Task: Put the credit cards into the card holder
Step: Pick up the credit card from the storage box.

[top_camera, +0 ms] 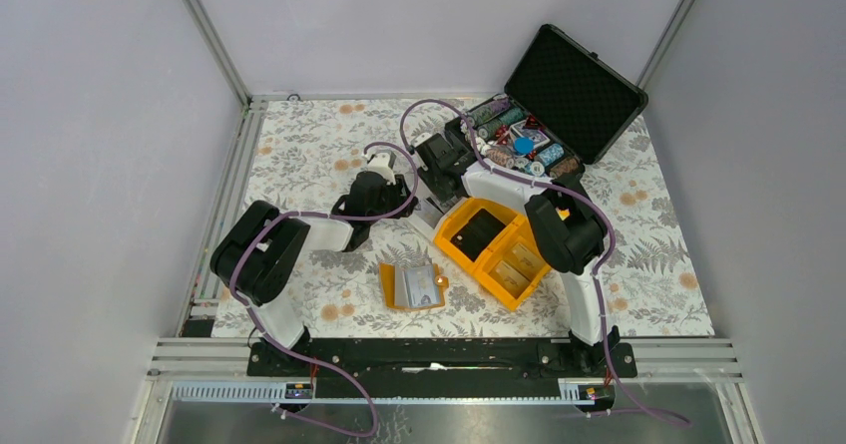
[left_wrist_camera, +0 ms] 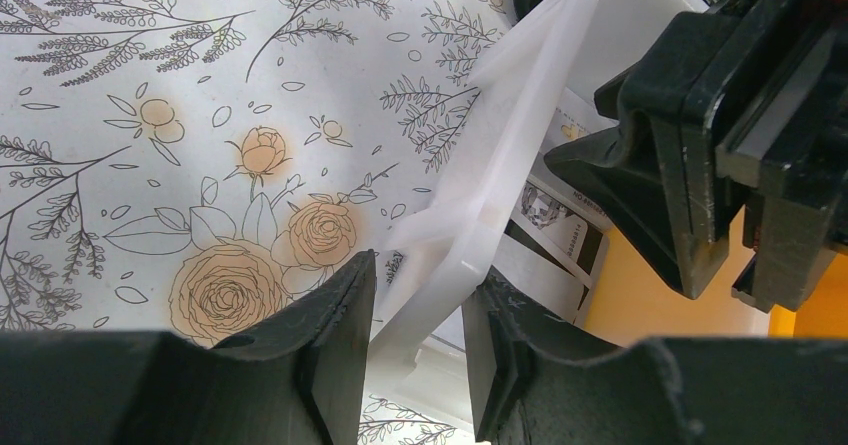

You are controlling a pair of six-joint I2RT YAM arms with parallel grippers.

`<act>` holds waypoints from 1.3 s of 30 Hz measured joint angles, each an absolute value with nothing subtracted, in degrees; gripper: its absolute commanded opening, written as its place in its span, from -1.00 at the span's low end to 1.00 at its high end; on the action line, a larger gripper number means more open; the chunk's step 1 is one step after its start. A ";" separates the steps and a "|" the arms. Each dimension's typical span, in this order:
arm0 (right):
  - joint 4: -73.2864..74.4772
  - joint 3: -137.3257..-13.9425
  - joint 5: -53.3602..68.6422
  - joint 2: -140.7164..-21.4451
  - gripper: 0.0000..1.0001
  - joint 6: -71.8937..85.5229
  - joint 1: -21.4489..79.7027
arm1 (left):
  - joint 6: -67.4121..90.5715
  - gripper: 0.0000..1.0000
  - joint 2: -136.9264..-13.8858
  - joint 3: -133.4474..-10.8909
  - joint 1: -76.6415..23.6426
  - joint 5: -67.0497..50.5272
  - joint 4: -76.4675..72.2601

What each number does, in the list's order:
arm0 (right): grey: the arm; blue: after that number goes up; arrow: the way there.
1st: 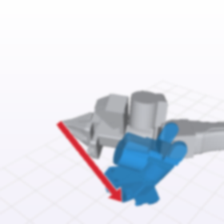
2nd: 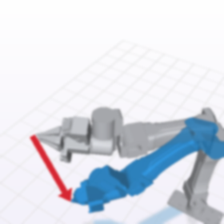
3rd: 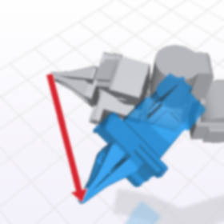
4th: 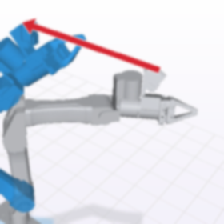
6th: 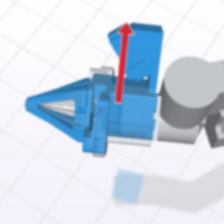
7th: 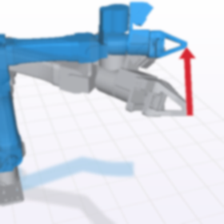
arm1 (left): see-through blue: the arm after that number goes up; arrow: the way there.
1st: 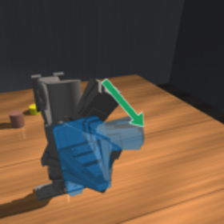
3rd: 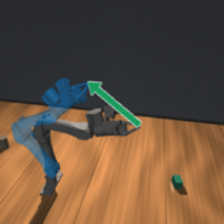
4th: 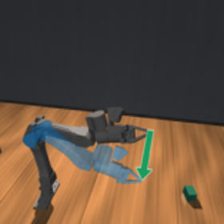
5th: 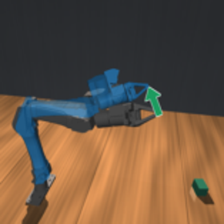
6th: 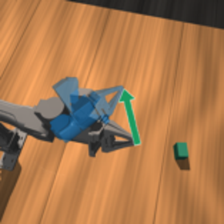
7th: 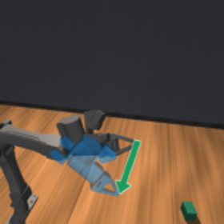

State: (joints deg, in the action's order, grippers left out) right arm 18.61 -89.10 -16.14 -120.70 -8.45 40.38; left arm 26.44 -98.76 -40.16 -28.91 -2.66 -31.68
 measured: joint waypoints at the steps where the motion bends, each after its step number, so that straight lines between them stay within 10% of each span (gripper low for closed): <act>1: 18.63 -89.10 -16.14 -120.73 -0.08 -8.51 40.38 | 26.44 -0.34 -98.76 -40.16 -28.91 -2.66 -31.68; 9: 18.81 -89.14 -15.11 -120.77 -0.63 -8.10 40.56 | 26.44 -0.35 -98.76 -40.16 -28.91 -2.66 -31.70; 34: 15.11 -86.96 -24.40 -118.04 -0.56 -10.24 40.01 | 26.50 -0.35 -98.74 -40.16 -28.91 -2.66 -31.70; 39: 16.03 -87.46 -24.10 -118.54 -0.95 -9.98 39.97 | 26.52 -0.35 -98.74 -40.16 -28.91 -2.63 -31.70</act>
